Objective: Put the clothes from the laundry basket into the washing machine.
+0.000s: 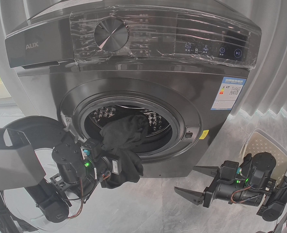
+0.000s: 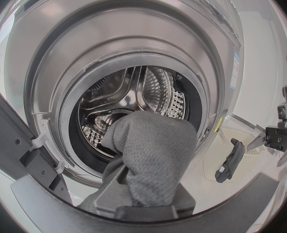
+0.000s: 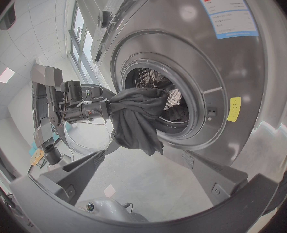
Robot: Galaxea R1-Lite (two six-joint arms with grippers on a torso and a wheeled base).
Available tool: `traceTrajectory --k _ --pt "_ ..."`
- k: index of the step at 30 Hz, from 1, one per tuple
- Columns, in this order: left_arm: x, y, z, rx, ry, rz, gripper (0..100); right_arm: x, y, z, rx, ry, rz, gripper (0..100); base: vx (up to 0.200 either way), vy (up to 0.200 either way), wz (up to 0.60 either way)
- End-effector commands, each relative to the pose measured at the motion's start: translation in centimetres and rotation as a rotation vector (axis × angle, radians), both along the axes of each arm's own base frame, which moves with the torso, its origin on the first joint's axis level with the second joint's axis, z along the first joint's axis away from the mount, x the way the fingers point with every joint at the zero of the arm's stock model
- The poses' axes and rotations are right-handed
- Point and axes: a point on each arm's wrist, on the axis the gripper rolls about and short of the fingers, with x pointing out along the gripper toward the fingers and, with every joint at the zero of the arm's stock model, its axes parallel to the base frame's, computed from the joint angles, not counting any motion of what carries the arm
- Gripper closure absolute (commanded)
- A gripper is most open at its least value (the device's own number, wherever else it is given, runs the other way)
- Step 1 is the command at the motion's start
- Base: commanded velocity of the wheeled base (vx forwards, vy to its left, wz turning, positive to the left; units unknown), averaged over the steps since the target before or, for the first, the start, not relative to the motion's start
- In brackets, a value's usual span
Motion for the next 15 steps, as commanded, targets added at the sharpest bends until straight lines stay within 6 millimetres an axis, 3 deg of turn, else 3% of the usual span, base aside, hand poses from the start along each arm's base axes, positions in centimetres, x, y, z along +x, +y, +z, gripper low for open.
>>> traceTrajectory --k 1,10,15 --pt "-0.06 -0.08 0.04 -0.002 -0.007 0.0 100 0.02 0.06 0.04 0.006 -0.005 0.003 0 0.0 0.0 0.0" --pt "-0.21 -0.31 -0.01 -0.004 -0.004 -0.011 100 0.0 0.04 0.02 0.005 -0.004 0.003 0 0.0 0.0 0.0" --pt "-0.29 -0.37 -0.02 -0.006 -0.004 -0.014 100 -0.52 -0.24 -0.36 -0.012 0.018 0.009 0 0.2 0.0 0.0"
